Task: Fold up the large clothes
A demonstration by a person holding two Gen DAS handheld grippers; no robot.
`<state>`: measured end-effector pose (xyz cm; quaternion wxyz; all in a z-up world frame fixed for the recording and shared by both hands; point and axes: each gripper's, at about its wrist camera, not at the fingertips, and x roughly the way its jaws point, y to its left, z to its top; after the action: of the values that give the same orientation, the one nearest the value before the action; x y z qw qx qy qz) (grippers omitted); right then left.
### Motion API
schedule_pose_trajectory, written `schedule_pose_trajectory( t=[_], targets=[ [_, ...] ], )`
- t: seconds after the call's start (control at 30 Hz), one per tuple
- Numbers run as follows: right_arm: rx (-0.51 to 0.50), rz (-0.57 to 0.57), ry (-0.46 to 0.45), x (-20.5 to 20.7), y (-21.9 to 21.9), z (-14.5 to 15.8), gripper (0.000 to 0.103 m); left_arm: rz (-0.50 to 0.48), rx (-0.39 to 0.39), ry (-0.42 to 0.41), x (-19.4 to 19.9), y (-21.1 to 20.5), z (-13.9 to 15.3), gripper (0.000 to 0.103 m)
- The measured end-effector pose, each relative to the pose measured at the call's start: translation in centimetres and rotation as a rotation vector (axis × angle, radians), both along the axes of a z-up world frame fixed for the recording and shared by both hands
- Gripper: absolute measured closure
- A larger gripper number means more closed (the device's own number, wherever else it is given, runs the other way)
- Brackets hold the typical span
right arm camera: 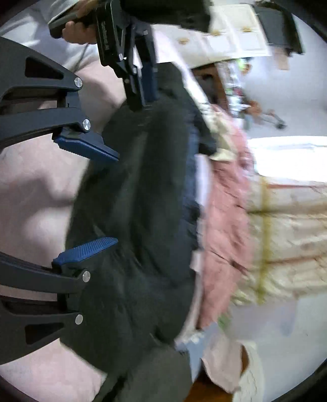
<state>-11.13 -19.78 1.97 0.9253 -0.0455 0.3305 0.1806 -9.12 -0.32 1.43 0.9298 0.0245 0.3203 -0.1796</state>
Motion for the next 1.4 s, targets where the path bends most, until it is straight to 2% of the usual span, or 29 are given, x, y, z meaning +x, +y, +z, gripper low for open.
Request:
schedule_pose_trajectory(
  t=[0.07, 0.2, 0.27, 0.37, 0.43, 0.57, 0.63, 0.77, 0.83, 0.9, 0.97, 1.0, 1.03, 1.07, 1.1, 1.13, 1.2, 1.23, 1.27, 1.4],
  targets=[
    [-0.034, -0.023, 0.018, 2.1, 0.4, -0.1, 0.039, 0.016, 0.007, 0.021, 2.1, -0.3, -0.2, 0.055],
    [-0.011, -0.103, -0.009, 6.6, -0.4, 1.1, 0.039, 0.059, 0.019, -0.007, 7.7, 0.0, 1.1, 0.053],
    [0.008, -0.13, 0.021, 9.6, -0.7, 0.6, 0.039, 0.091, 0.035, -0.002, 10.9, 0.3, 0.9, 0.053],
    [0.019, -0.179, 0.073, 13.0, -1.5, -1.5, 0.039, 0.14, 0.011, 0.042, 14.0, 1.3, -1.0, 0.053],
    [0.038, -0.215, 0.081, 14.5, -2.2, -2.8, 0.039, 0.173, -0.035, 0.091, 15.7, 2.5, -2.8, 0.052],
    [0.07, -0.196, 0.142, 17.3, -2.0, -4.1, 0.039, 0.212, -0.018, 0.121, 15.7, 2.5, -4.5, 0.052],
    [0.061, -0.177, 0.15, 17.4, -1.5, -4.4, 0.039, 0.249, 0.009, 0.098, 15.1, 2.5, -4.4, 0.052],
    [0.079, -0.19, 0.111, 16.1, -2.3, -3.4, 0.039, 0.311, -0.004, -0.037, 12.3, 4.1, -2.2, 0.053],
    [0.055, -0.227, 0.04, 13.8, -3.3, -1.9, 0.039, 0.341, 0.015, -0.13, 10.7, 5.5, -0.1, 0.045],
    [0.053, -0.256, -0.033, 11.4, -4.5, -0.3, 0.038, 0.379, 0.046, -0.169, 10.5, 6.8, 1.0, 0.04],
    [0.061, -0.274, -0.065, 9.9, -5.8, 0.5, 0.032, 0.444, 0.082, -0.155, 11.1, 8.3, 1.1, 0.042],
    [0.051, -0.291, -0.056, 9.8, -6.4, 0.4, 0.032, 0.492, 0.071, -0.123, 11.6, 9.4, 1.0, 0.045],
    [0.05, -0.308, -0.037, 9.9, -7.0, 0.1, 0.032, 0.497, 0.038, -0.104, 11.7, 10.0, 0.8, 0.046],
    [0.065, -0.331, 0.001, 10.4, -7.8, -0.5, 0.032, 0.495, 0.005, -0.079, 11.9, 10.7, 0.6, 0.046],
    [0.076, -0.345, 0.025, 10.7, -8.4, -1.0, 0.032, 0.51, 0.007, -0.052, 12.3, 11.3, 0.2, 0.046],
    [0.077, -0.376, 0.062, 11.4, -9.1, -1.9, 0.032, 0.528, 0.034, -0.046, 12.5, 11.5, -0.3, 0.046],
    [0.055, -0.407, 0.113, 12.6, -9.7, -3.2, 0.032, 0.584, 0.145, -0.01, 13.7, 12.2, -2.4, 0.046],
    [0.075, -0.399, 0.16, 13.4, -10.1, -4.0, 0.032, 0.583, 0.145, 0.023, 14.1, 12.6, -3.4, 0.046],
    [0.096, -0.393, 0.183, 13.8, -10.4, -4.4, 0.032, 0.565, 0.097, 0.067, 14.4, 13.4, -4.1, 0.046],
    [0.109, -0.41, 0.183, 13.4, -10.7, -4.3, 0.032, 0.544, 0.126, 0.025, 13.1, 13.1, -3.2, 0.048]
  ],
)
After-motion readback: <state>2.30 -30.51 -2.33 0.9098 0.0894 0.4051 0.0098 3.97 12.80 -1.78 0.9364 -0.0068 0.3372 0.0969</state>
